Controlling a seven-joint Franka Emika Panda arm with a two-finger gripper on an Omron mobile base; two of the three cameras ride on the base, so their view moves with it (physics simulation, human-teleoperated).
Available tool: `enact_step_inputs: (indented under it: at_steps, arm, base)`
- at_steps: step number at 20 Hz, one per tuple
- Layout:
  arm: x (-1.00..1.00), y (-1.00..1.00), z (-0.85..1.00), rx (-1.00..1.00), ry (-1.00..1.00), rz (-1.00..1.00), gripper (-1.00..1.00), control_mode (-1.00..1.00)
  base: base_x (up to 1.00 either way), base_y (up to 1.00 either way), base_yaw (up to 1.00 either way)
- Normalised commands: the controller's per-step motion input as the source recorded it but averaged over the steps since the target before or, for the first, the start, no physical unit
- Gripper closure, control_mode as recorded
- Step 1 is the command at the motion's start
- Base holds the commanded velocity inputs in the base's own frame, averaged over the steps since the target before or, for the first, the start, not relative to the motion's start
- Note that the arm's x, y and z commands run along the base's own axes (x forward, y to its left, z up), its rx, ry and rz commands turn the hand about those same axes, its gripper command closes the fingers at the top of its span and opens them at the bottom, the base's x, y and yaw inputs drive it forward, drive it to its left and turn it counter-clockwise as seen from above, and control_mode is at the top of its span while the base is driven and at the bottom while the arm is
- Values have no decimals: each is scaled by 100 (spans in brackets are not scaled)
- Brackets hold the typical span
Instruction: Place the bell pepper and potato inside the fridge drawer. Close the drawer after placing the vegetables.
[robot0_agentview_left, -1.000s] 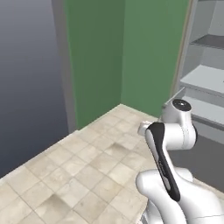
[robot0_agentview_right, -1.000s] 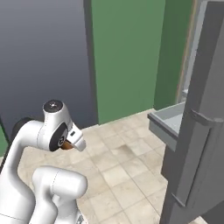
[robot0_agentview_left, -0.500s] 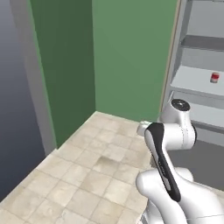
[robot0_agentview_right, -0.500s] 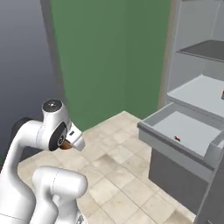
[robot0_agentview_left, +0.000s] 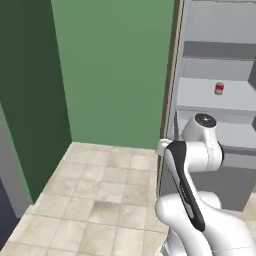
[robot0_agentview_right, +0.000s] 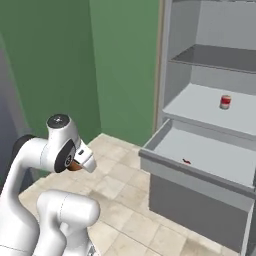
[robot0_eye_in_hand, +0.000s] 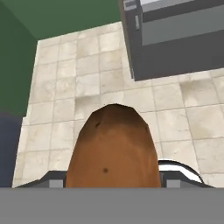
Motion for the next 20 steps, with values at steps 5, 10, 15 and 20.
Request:
enact_step_inputs:
  at_steps: [5, 10, 15, 20]
  arm:
    - [0, 0, 0, 0, 0, 0, 100, 100]
    - [0, 0, 0, 0, 0, 0, 100, 100]
    - [0, 0, 0, 0, 0, 0, 100, 100]
    - [0, 0, 0, 0, 0, 0, 100, 100]
  base:
    - [71, 25, -53]
    - [80, -3, -44]
    - [59, -3, -44]
    - [7, 0, -33]
